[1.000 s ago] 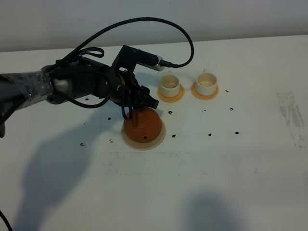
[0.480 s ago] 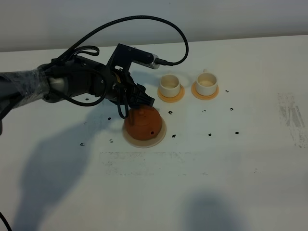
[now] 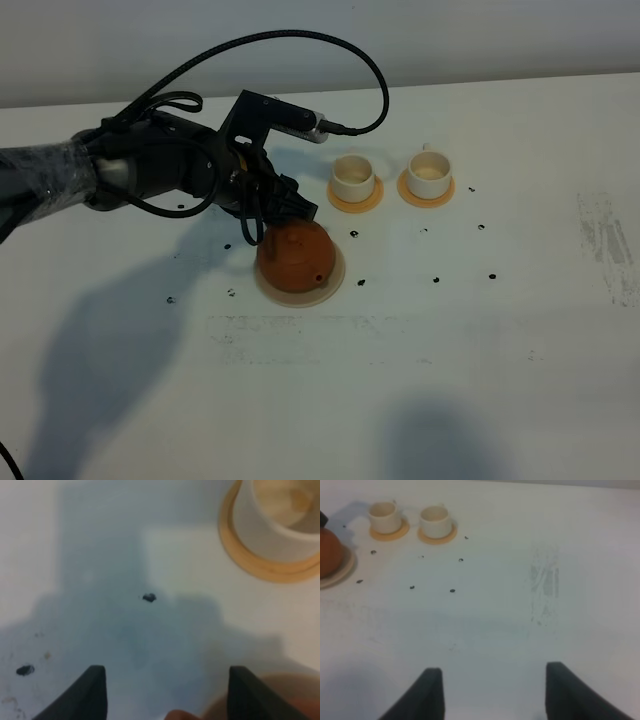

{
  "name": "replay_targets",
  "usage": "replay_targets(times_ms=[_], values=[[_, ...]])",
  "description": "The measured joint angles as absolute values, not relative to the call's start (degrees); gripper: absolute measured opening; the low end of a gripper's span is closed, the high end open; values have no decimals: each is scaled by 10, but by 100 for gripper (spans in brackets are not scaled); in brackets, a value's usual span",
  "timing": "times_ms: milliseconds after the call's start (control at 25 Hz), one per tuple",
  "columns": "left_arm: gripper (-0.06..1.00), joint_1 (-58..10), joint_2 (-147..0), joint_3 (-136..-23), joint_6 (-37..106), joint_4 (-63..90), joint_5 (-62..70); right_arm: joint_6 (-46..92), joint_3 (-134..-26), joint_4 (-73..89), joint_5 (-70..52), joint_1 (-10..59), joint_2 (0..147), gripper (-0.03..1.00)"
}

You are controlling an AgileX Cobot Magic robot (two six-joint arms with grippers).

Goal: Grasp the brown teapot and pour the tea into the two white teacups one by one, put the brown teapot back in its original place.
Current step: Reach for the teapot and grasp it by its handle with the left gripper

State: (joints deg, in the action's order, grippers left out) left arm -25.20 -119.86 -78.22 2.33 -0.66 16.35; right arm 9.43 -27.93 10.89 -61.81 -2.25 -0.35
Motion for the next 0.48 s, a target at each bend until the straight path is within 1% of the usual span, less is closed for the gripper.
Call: replay_targets(times_ms=[480], values=[[52, -249, -1197, -785, 21, -10, 184, 94, -279, 109, -618, -22, -3, 47]])
